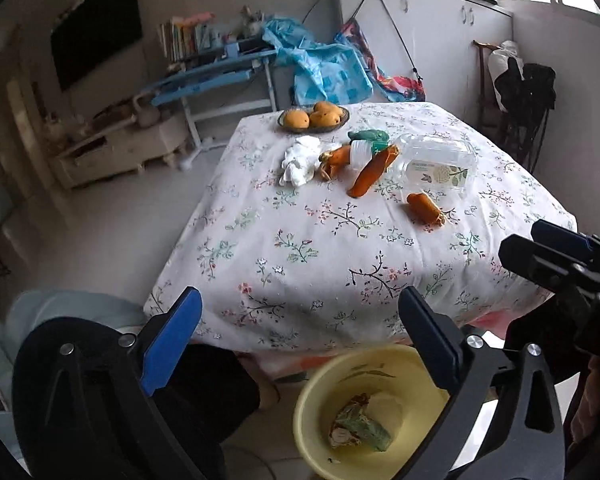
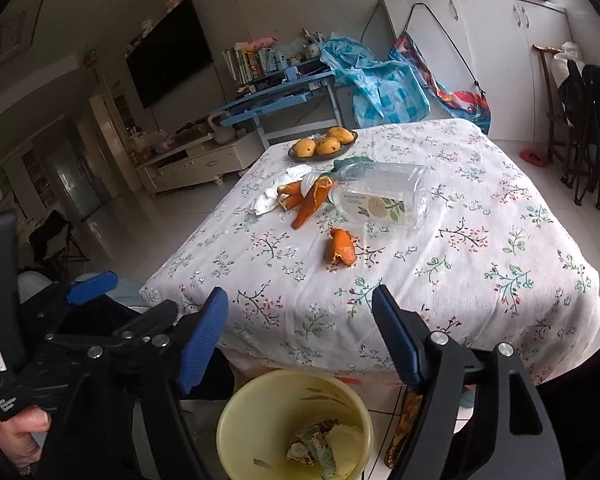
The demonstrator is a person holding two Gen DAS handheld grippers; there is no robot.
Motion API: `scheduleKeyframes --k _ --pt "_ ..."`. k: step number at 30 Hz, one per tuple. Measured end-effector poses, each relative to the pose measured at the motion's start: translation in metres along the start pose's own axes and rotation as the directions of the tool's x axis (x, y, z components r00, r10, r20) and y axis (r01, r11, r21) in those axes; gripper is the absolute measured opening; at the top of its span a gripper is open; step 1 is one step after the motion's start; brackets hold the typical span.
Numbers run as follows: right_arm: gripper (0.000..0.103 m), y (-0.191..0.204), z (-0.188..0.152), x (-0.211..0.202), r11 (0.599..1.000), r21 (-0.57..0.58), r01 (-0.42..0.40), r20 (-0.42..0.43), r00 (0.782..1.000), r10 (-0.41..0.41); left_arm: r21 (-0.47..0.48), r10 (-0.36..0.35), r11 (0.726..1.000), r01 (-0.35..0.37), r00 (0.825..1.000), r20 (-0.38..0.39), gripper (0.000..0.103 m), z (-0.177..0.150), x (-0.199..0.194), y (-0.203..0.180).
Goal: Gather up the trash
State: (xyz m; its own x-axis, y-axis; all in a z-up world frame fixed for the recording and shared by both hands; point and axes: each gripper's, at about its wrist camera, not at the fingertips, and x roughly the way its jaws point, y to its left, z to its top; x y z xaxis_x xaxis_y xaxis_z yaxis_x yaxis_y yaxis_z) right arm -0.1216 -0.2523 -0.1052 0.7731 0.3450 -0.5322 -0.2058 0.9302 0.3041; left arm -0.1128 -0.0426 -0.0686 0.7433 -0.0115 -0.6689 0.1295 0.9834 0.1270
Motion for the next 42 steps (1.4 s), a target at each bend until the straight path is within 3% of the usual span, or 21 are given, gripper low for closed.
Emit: scheduleKeyframes --k 4,42 --pt "0.073 0.0016 -0.0005 0.0015 1.000 -0.012 0.002 0.002 1.000 -0.002 -0.003 0.016 1.000 -0.016 1.000 0.026 0.096 -0.0001 -0.0019 -0.0021" --pt "0.078 0.0021 -0.0048 0.0101 1.000 -0.021 0.009 -0.017 1.000 -0.009 -0.052 0.015 0.999 -0.014 1.000 0.022 0.096 -0.0038 0.0008 0.0051"
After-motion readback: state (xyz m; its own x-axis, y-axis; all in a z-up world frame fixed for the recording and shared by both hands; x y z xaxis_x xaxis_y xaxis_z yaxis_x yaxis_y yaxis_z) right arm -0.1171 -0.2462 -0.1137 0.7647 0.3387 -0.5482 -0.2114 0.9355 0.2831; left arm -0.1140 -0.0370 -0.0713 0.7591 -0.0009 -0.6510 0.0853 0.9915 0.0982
